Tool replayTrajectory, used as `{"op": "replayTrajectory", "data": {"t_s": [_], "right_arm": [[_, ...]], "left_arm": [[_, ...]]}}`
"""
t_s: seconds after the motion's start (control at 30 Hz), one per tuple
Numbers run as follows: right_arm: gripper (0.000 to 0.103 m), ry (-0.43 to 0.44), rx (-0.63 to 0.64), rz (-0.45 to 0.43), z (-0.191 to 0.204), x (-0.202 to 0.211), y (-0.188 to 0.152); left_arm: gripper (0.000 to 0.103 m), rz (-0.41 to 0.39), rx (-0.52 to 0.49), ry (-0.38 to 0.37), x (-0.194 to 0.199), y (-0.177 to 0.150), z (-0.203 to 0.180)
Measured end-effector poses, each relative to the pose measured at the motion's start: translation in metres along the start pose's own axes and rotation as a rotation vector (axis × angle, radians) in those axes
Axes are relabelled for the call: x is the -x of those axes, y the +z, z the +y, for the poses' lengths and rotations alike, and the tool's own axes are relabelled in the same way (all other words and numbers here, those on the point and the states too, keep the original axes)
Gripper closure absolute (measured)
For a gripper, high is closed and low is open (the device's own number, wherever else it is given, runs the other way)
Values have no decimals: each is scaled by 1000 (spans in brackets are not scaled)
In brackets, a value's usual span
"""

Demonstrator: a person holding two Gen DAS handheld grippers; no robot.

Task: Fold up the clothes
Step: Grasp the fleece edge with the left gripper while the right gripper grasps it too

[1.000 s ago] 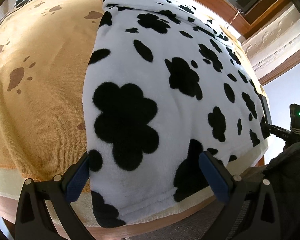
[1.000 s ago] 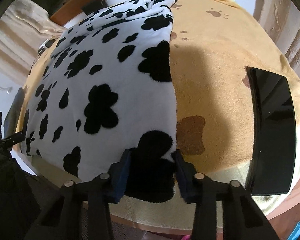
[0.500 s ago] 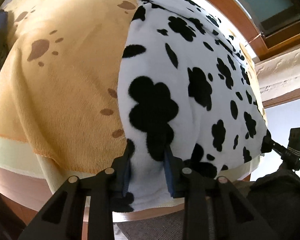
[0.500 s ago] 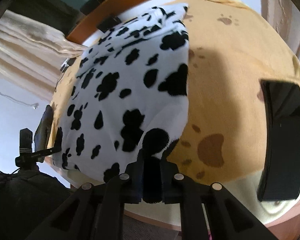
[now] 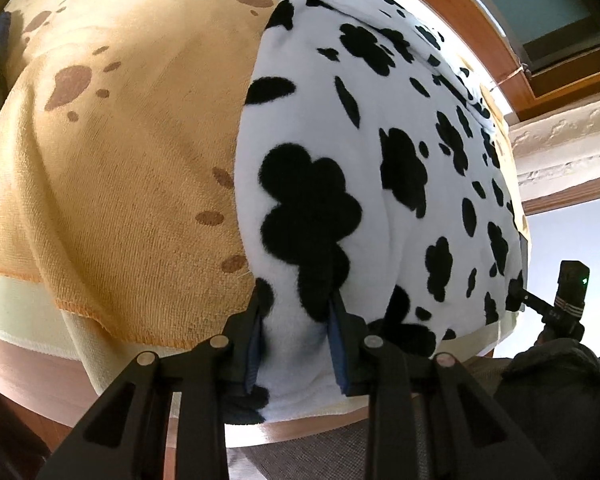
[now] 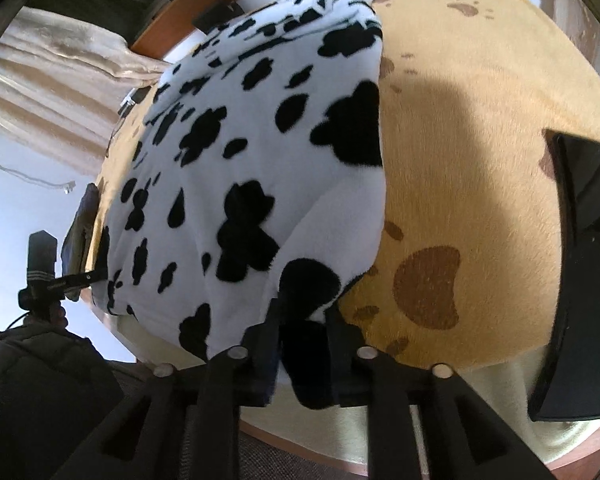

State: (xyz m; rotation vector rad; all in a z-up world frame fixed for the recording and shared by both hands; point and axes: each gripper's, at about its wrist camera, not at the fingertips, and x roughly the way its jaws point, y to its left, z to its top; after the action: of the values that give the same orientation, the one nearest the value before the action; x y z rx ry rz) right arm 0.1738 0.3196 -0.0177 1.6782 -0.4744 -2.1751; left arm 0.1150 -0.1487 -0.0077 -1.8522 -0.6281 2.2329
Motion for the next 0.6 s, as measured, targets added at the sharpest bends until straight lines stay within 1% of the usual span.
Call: {"op": "replayTrajectory", "data": {"t_s": [0.1,0.17,0.2,0.23,0.27,0.3,0.33,0.4,0.47,0.5,0.53,0.57,0.6], "right_arm": [[70,17,-5,-12,-2,-1,-2],[55,58,-1,-20,-2,-1,-1],[45,68,15,-20,0,-2,-1],[39,68,41,-16,5,-3,0],[36,63,66,-12,9,-5,1],[28,54,105,-3,16,-7,0],[26,41,142,5,22,-8,0],[26,-2,184,17,28,-10,-1],[30,-30,203,33,30,-11,0],[40,-40,202,37,28,-10,0],[53,-31,175,39,22,-9,1],[59,-8,134,42,13,-7,3],[67,14,93,45,4,-5,4]], "left_arm": [[71,0,-7,18,0,0,-3],[71,1,-15,32,-1,0,-5],[71,1,-20,38,-1,0,-6],[71,-1,-26,45,-2,0,-7],[72,-3,-29,55,-2,-1,-8],[74,-5,-33,64,-2,-1,-9],[75,-7,-30,71,-2,-1,-10],[79,-10,0,75,-1,-2,-9],[83,-14,25,74,0,-2,-9],[84,-17,26,78,1,-3,-10],[84,-20,25,82,2,-4,-12],[84,-21,21,87,2,-4,-14],[84,-21,18,90,2,-4,-15]]}}
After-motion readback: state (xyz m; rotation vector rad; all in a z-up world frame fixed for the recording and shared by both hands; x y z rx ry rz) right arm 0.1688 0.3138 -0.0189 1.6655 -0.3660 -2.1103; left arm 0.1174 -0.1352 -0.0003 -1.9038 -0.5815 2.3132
